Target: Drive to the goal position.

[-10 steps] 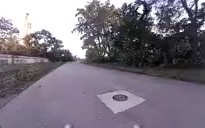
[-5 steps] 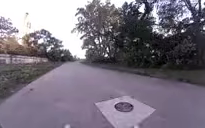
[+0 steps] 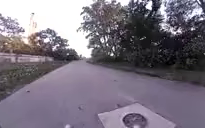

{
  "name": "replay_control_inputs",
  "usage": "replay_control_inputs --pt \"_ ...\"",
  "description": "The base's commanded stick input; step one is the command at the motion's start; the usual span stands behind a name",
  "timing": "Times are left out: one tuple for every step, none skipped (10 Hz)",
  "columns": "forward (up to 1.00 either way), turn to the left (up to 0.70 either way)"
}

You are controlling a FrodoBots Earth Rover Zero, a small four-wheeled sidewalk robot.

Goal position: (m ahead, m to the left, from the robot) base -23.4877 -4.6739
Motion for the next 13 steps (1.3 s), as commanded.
replay_control_inputs --pt "0.7 0.35" --pt "0.7 0.35" --pt "0.7 0.35" --pt "0.7 0.35" --pt "0.7 0.35" --pt "0.7 0.35" --pt "0.7 0.35" --pt "0.7 0.35" --pt "0.7 0.35" --pt "0.7 0.35" --pt "0.7 0.0" --pt "0.7 0.0" --pt "0.7 0.0"
